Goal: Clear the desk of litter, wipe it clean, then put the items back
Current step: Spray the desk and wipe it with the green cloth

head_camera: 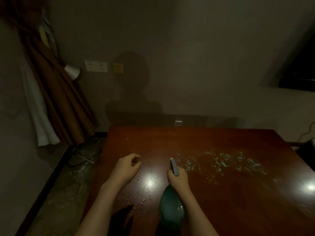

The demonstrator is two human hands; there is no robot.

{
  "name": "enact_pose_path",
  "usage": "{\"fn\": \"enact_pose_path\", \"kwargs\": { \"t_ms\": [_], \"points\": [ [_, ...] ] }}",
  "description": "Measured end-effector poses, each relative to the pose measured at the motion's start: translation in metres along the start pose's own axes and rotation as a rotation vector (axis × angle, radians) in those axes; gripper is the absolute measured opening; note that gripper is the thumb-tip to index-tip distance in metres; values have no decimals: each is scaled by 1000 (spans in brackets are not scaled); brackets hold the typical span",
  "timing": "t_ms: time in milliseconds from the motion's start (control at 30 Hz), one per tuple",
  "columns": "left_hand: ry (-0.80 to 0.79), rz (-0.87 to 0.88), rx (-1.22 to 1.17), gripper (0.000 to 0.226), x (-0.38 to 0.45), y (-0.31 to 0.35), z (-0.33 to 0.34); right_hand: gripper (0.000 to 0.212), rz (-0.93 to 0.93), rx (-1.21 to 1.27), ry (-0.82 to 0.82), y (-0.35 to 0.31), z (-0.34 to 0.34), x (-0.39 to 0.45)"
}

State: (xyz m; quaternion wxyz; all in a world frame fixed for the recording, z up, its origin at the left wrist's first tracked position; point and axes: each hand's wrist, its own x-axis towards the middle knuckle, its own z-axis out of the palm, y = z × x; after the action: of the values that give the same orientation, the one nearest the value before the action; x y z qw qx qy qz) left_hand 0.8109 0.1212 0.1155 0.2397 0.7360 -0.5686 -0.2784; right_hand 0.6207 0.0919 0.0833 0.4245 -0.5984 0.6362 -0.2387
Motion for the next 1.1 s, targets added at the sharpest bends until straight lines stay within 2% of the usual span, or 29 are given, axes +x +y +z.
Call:
{"fn": "enact_pose_path", "kwargs": {
  "t_ms": [233, 433, 700, 833, 1000, 1100],
  "points": [
    [59, 5, 0, 32, -17, 13, 2, 39, 10, 47, 59, 13, -13, -16],
    [62, 34, 6, 32, -33, 31, 13, 30, 86, 59, -68, 26, -27, -32],
    [22, 14, 13, 34, -68, 45, 38, 35, 65, 3, -33, 56, -45, -74],
    [22, 14, 8, 34, -90, 55, 56, 37, 37, 13, -69, 72, -58, -95],
    [34, -27, 4, 34, -117, 59, 74, 23, -6, -54, -89, 90, -67, -116],
    [24, -53, 4, 35, -138, 56, 85, 26, -1, 8, -87, 106, -69, -130]
  ]
}}
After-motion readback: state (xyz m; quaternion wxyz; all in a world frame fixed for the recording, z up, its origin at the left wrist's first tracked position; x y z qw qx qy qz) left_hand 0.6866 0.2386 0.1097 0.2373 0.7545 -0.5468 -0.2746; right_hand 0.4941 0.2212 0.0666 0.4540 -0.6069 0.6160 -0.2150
